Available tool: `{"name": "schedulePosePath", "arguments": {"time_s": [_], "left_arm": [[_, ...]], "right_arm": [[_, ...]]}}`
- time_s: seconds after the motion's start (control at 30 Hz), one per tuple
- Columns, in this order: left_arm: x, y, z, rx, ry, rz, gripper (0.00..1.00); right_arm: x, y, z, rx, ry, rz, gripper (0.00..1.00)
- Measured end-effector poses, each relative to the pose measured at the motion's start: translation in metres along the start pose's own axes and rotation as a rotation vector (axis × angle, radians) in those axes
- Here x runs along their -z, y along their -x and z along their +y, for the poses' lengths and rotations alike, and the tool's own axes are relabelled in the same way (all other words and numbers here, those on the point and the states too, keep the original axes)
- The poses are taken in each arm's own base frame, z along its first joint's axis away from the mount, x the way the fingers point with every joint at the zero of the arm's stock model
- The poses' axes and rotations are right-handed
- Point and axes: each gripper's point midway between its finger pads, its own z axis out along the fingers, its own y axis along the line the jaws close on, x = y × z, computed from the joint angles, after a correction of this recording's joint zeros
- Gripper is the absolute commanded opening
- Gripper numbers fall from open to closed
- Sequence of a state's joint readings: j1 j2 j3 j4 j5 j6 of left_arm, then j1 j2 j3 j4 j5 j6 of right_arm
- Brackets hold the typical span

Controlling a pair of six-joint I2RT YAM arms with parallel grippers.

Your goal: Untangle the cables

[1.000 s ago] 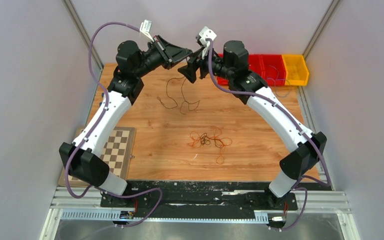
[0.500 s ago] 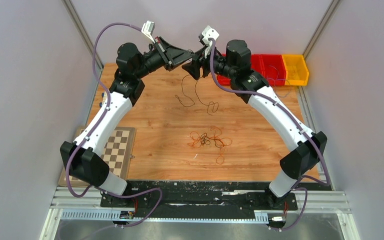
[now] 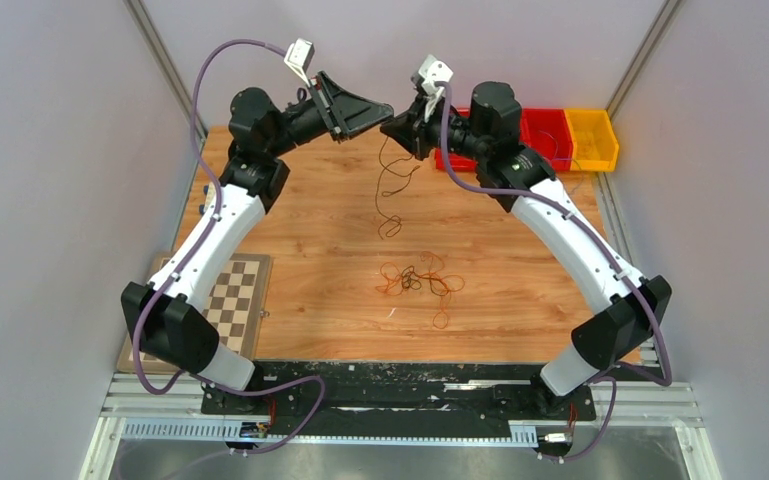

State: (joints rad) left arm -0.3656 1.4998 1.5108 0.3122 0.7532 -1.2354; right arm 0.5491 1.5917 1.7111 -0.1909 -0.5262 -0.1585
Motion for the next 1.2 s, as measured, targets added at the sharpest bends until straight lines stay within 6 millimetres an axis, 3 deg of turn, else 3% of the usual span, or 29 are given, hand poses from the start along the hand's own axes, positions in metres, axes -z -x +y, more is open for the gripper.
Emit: {"name": "schedulePosePath", "arguments": {"time_s": [0.03,0.07,0.13,0.17,0.23,0.4,0.57,0.73,0.87,0.97,1.1,1.13,1.2], "left_arm": [[0.001,0.001,0.001,0.002,0.002,-0.002,0.58],[0.003,0.004,0.002,0.002,0.006,-0.006,0.78],[0.007,0.012,0.006,-0.021,0.017,-0.021,0.97],[0.011,0.019,0.011,-0.031,0.033,-0.035,0.99],[0.021,0.036,0.021,-0.065,0.076,-0.072,1.0],[0.05,0.069,0.057,-0.207,0.239,-0.147,1.0],[0.067,0.07,0.073,-0.33,0.342,-0.137,1.0],[0.075,0.064,0.083,-0.393,0.392,-0.11,1.0],[0.08,0.059,0.097,-0.406,0.442,-0.087,1.0],[0.084,0.056,0.107,-0.409,0.471,-0.071,1.0],[0.09,0.055,0.122,-0.402,0.514,-0.052,1.0],[0.097,0.053,0.138,-0.385,0.554,-0.033,1.0],[0.1,0.053,0.144,-0.378,0.569,-0.024,1.0]], "right_arm": [[0.002,0.0,-0.002,0.0,-0.005,0.0,0.0],[0.003,0.0,-0.004,-0.002,-0.011,0.001,0.0],[0.007,0.0,-0.011,-0.012,-0.024,0.0,0.0],[0.01,-0.001,-0.018,-0.02,-0.039,0.001,0.0],[0.019,-0.004,-0.039,-0.037,-0.086,0.006,0.0],[0.049,-0.003,-0.13,-0.061,-0.284,-0.001,0.0],[0.07,0.002,-0.218,-0.046,-0.446,-0.032,0.0],[0.088,-0.006,-0.286,-0.01,-0.577,-0.052,0.0],[0.096,-0.027,-0.335,0.023,-0.663,-0.068,0.0],[0.097,-0.055,-0.365,0.046,-0.711,-0.071,0.0],[0.09,-0.091,-0.394,0.072,-0.749,-0.068,0.0],[0.084,-0.114,-0.408,0.09,-0.765,-0.064,0.0],[0.085,-0.123,-0.413,0.094,-0.776,-0.056,0.0]]}}
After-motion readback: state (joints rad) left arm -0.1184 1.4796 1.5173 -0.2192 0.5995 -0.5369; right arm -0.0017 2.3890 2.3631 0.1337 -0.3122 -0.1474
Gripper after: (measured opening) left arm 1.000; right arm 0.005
